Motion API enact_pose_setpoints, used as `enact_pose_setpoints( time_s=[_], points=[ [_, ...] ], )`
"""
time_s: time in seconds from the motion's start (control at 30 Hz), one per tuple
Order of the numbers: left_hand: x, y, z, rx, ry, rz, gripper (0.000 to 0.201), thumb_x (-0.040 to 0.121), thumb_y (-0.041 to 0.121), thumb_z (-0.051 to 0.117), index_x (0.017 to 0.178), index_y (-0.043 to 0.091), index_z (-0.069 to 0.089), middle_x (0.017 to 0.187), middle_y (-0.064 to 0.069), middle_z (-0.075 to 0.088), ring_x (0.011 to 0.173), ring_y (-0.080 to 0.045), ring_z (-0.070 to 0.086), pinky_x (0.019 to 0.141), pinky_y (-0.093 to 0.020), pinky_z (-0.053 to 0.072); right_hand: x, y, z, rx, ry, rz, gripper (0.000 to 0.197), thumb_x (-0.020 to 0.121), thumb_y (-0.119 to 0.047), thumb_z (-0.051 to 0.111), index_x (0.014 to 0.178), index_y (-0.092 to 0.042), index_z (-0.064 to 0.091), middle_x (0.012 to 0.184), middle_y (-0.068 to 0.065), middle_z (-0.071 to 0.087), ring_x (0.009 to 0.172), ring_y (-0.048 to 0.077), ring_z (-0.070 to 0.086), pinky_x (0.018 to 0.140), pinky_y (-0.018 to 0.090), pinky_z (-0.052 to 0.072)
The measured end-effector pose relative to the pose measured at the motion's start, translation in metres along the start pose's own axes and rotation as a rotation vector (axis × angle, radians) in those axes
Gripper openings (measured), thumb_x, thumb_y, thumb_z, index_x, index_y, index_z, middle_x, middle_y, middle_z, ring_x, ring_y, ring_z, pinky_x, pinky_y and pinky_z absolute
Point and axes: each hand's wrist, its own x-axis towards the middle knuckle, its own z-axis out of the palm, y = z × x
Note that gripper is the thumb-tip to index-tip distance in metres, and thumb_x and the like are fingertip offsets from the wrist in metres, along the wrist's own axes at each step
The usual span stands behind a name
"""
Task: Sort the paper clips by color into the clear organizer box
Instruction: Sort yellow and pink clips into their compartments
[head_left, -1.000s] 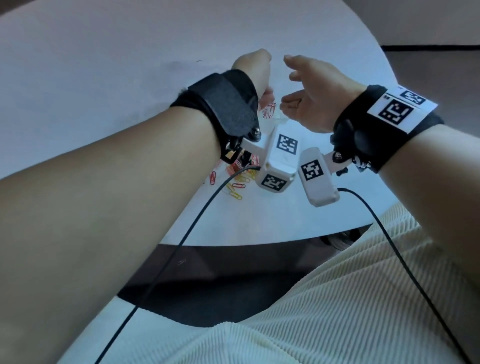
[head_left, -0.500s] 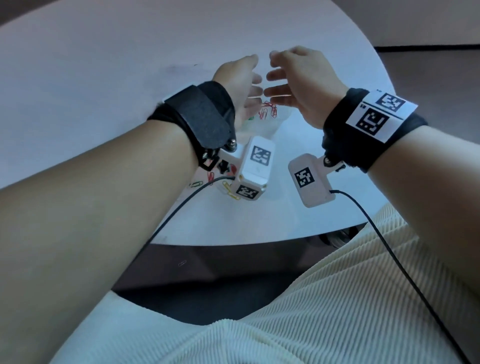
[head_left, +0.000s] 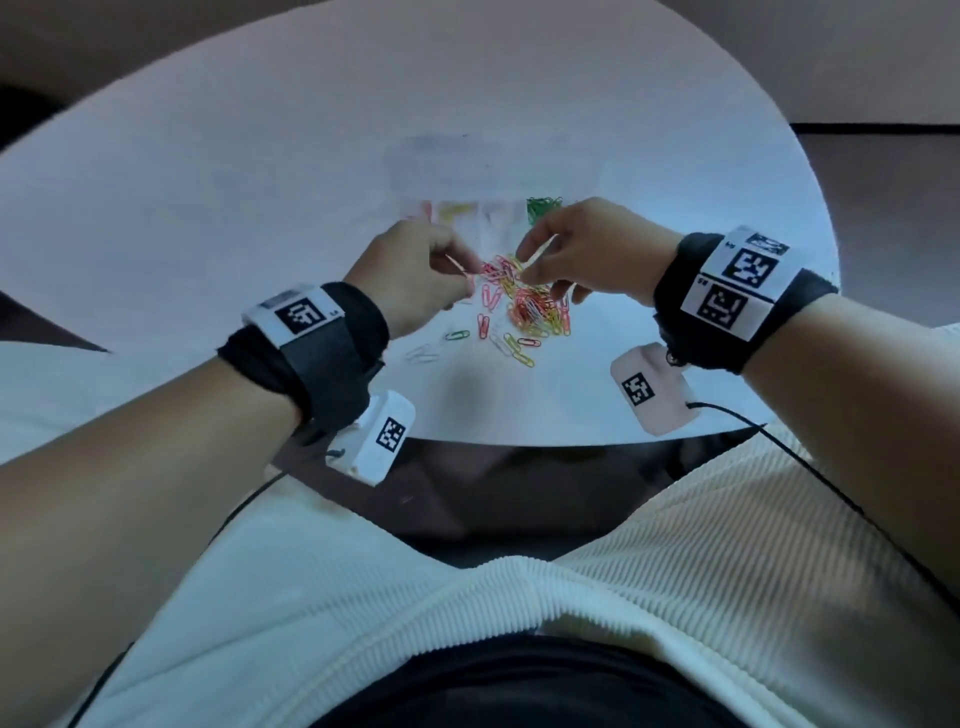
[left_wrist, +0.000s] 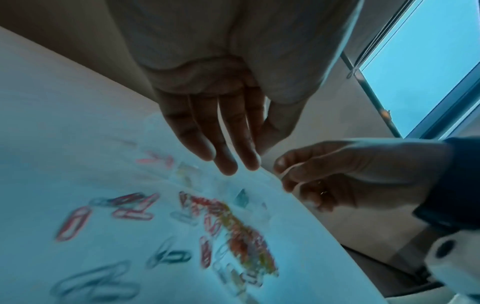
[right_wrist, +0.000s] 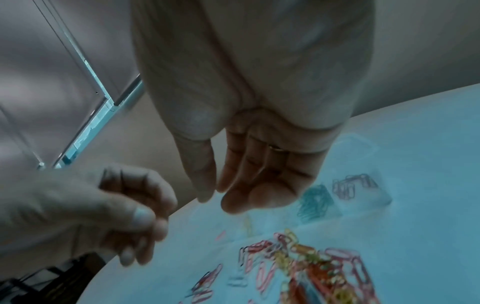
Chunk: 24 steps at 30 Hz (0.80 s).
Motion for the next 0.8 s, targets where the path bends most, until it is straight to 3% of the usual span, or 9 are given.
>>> enact_pose_setpoints(
  time_s=[0.07,0.13,0.23,0.33,0.4,0.5,0.63,0.8],
  points=[
    [-0.007,-0.02,0.004,0.133,-0.025,-0.018,0.015,0.081,0.011,0.068,0.088,0.025,0.069,0.08,0.003,0.07,0.069,-0.011,0.061,0.06,-0.02,0.044,-0.005,-0.001,0.013,0.045,0.051,-0.005,0.011,0.08,-0.013,0.077,0.088,-0.018,0.07,0.07,0.003,0.071,0.053,0.01,0.061,0.055,0.024,0.053],
    [-0.006,-0.032,0.007,0.308,-0.079,0.003,0.015,0.081,0.015,0.067,0.09,0.027,0.068,0.088,0.006,0.068,0.082,-0.014,0.061,0.071,-0.023,0.045,-0.008,0.0,0.029,0.069,0.125,0.01,0.008,0.079,-0.013,0.079,0.082,-0.016,0.071,0.06,0.0,0.066,0.044,0.008,0.055,0.048,0.02,0.048],
    [-0.003,-0.035,0.014,0.417,-0.175,0.09,0.02,0.084,0.014,0.065,0.101,0.025,0.068,0.1,0.005,0.068,0.093,-0.017,0.061,0.081,-0.026,0.046,-0.013,0.01,0.054,-0.017,0.195,0.075,0.003,0.081,-0.015,0.076,0.078,-0.014,0.074,0.058,-0.003,0.064,0.047,0.008,0.056,0.047,0.019,0.048],
    [0.002,-0.038,0.027,0.557,-0.26,0.211,0.03,0.09,0.011,0.058,0.116,0.023,0.065,0.12,0.002,0.061,0.109,-0.018,0.056,0.09,-0.027,0.041,-0.016,0.027,0.071,-0.202,0.177,0.15,0.009,0.083,-0.012,0.07,0.085,-0.014,0.078,0.074,0.004,0.072,0.066,0.018,0.068,0.062,0.027,0.058],
    [0.003,-0.043,0.041,0.62,-0.323,0.294,0.041,0.091,0.0,0.048,0.124,0.02,0.062,0.135,-0.001,0.052,0.125,-0.02,0.047,0.102,-0.03,0.035,-0.018,0.04,0.076,-0.303,0.153,0.16,0.015,0.085,-0.013,0.068,0.09,-0.02,0.079,0.091,0.004,0.075,0.083,0.022,0.07,0.077,0.032,0.059],
    [0.003,-0.049,0.058,0.738,-0.385,0.371,0.061,0.087,-0.012,0.038,0.14,0.016,0.047,0.155,-0.002,0.029,0.141,-0.024,0.028,0.114,-0.035,0.026,-0.024,0.05,0.079,-0.386,0.141,0.122,0.021,0.089,-0.016,0.065,0.103,-0.026,0.078,0.102,0.003,0.075,0.091,0.021,0.068,0.083,0.031,0.056],
    [0.003,-0.053,0.066,0.914,-0.449,0.407,0.069,0.089,-0.009,0.035,0.152,0.016,0.024,0.161,0.001,0.013,0.146,-0.023,0.016,0.115,-0.04,0.026,-0.027,0.052,0.083,-0.493,0.117,0.063,0.027,0.093,-0.021,0.059,0.115,-0.03,0.072,0.109,0.004,0.073,0.093,0.023,0.067,0.082,0.031,0.055],
    [0.003,-0.062,0.071,1.042,-0.414,0.423,0.063,0.093,0.004,0.041,0.152,0.019,0.022,0.16,0.004,0.015,0.144,-0.022,0.018,0.109,-0.046,0.034,-0.029,0.049,0.091,-0.595,0.095,0.077,0.027,0.095,-0.029,0.054,0.115,-0.037,0.07,0.111,0.002,0.069,0.092,0.025,0.066,0.078,0.035,0.057]
  ],
)
